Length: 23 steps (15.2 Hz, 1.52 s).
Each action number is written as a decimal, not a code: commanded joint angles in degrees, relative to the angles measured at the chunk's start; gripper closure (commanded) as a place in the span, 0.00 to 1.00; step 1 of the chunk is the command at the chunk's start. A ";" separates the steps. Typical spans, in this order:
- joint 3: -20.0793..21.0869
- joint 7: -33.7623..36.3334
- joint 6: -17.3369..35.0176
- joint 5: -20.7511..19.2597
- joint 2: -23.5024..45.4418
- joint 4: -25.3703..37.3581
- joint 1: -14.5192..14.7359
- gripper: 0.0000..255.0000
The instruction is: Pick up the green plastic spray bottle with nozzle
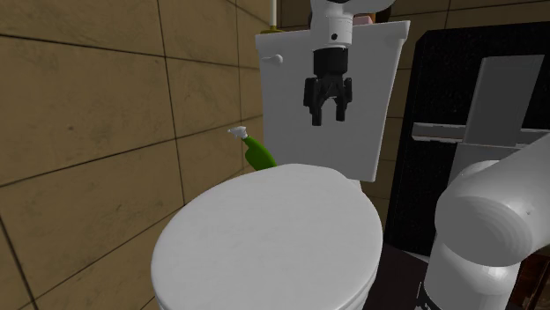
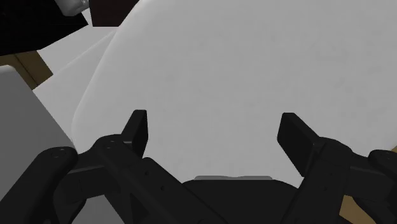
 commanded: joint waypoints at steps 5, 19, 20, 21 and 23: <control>1.50 -0.37 7.79 -2.66 6.21 1.59 0.07 0.00; 7.18 2.90 27.89 -16.28 30.04 15.46 -1.33 0.00; 7.55 3.38 28.78 -17.60 31.81 16.95 -1.40 0.00; 7.91 3.89 29.60 -18.97 33.58 18.50 -1.44 0.00; 8.58 4.93 30.98 -21.82 37.16 21.81 -1.47 0.00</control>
